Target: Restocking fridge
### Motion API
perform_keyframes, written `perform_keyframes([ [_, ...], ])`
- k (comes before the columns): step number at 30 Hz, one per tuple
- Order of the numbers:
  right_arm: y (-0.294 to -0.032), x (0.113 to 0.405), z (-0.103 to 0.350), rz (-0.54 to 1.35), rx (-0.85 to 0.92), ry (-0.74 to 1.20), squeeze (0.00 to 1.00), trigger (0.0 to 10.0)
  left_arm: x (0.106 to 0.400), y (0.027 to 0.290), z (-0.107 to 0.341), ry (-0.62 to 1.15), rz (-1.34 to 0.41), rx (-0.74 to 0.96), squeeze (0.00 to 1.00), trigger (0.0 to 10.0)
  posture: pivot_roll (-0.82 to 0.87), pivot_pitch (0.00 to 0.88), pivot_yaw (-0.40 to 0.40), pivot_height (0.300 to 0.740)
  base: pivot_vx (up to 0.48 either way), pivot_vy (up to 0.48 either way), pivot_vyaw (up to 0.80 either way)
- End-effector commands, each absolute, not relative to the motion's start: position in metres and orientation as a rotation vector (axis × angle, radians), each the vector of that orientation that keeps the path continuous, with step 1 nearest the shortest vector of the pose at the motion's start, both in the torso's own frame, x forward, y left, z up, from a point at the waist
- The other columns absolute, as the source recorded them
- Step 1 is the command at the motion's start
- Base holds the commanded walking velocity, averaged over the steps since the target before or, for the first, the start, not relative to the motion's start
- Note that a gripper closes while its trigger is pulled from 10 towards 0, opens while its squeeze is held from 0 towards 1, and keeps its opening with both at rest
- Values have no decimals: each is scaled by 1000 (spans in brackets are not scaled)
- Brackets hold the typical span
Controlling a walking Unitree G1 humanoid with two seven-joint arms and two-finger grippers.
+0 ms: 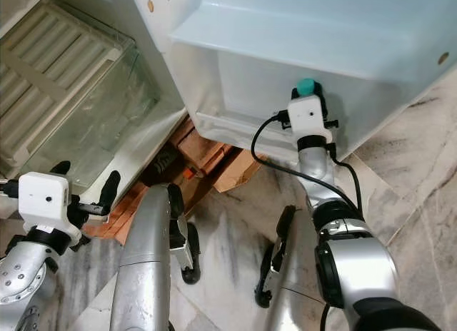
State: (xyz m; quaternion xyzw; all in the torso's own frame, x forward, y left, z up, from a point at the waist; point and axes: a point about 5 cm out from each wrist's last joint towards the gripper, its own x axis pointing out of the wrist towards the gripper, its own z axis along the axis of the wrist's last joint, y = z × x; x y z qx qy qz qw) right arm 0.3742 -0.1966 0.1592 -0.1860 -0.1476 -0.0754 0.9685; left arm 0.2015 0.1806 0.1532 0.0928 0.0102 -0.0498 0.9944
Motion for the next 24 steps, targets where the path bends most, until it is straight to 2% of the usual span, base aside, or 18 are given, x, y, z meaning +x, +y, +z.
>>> perform_keyframes([
  [1,-214,367,139,-235,-293,-187,506,10000,199,184,146,54,-91,199,0,10000,306,370,92,540,0,0,0],
  [2,-215,367,139,-238,-276,-187,1000,10000,200,183,146,53,-91,199,0,10000,304,364,90,540,0,0,0],
  [12,-222,364,155,-310,-319,-289,1000,10000,210,179,144,33,-104,191,0,10000,279,332,83,540,0,0,0],
  [24,-201,367,184,-224,-228,-375,1000,10000,228,175,146,-13,-119,184,0,10000,243,254,74,540,0,0,0],
])
